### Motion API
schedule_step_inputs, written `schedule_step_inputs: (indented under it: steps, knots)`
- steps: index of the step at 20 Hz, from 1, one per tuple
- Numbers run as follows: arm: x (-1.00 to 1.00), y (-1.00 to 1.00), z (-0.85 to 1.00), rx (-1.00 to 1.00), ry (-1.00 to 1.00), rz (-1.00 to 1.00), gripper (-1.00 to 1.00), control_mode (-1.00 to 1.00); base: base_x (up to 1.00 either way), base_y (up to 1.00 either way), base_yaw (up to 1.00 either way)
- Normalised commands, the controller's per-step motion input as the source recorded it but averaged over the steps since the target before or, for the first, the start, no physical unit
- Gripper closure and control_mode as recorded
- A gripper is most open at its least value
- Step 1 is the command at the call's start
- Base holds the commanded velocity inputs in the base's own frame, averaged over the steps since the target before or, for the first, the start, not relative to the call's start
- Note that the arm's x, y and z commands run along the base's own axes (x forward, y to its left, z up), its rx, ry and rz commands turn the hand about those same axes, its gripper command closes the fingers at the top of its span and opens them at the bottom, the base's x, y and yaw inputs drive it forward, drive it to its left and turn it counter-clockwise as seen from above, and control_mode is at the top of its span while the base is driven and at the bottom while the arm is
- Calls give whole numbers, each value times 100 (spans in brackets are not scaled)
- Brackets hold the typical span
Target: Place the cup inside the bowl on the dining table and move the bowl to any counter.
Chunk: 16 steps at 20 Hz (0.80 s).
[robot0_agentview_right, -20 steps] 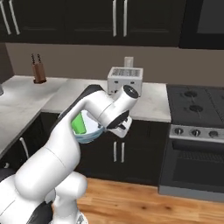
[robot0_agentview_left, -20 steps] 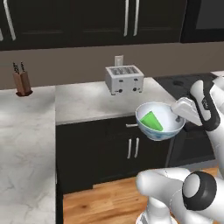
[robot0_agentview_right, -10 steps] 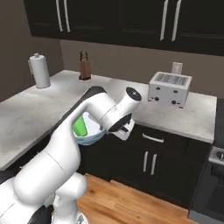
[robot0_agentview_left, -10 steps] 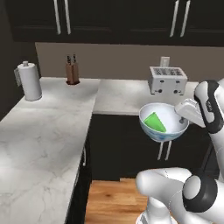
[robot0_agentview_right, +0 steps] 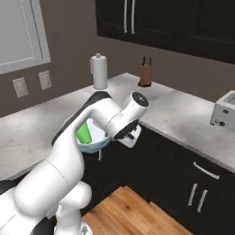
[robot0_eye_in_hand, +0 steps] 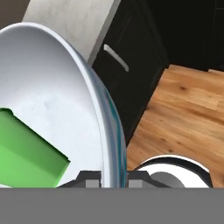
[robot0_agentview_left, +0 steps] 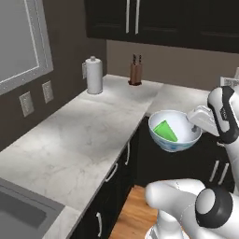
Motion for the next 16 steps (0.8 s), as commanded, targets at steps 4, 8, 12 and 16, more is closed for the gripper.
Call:
schedule_step_inputs:
  steps: [4,8,12,16]
  knots:
    - [0,0,0,0,0,0,100,100,26,0,61]
    - [0,0,0,0,0,0,100,100,18,-12,60]
    - [0,0,0,0,0,0,100,100,18,-19,59]
    - [0,0,0,0,0,0,100,100,22,-22,59]
